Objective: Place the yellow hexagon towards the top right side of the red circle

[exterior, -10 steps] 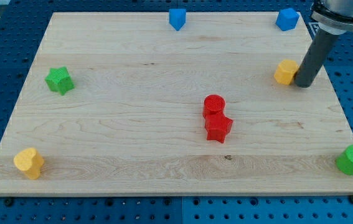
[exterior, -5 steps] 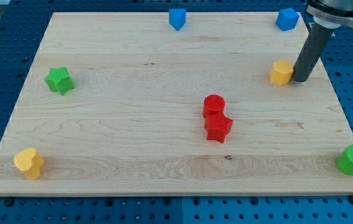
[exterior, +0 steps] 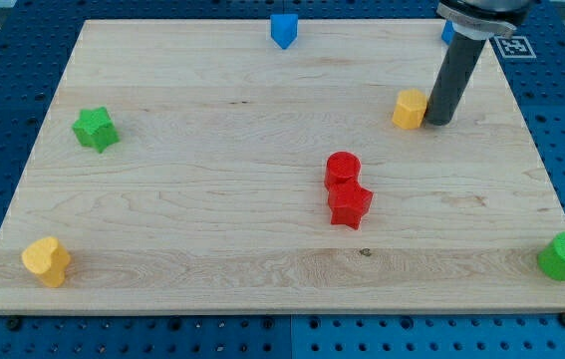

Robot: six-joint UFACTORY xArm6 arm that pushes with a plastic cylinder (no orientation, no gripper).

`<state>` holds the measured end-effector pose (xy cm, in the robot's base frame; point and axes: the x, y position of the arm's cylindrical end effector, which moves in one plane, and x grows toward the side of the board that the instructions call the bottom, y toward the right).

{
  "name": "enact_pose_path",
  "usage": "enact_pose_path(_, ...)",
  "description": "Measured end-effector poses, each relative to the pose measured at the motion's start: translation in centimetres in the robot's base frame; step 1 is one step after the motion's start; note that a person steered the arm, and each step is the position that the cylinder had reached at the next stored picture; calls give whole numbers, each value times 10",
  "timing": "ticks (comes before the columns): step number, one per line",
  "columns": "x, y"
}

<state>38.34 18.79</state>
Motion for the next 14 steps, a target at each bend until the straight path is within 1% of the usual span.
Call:
enact_pose_path(1,-8,-2)
enact_pose_path(2,-3,-14)
enact_pose_path(3,-4,-14)
enact_pose_path(4,-29,-14)
enact_pose_path(5,-34,-21)
enact_pose_path(6,-27,-39)
enact_pose_path(8,-37,-39)
enact_pose_path(9,-16,-25)
enact_pose_path(10,-10,-20)
enact_pose_path(11,-8,-54)
enact_pose_path(12,4,-71)
enact_pose_path(13,-6,-78)
enact_pose_path(14,-28,-84)
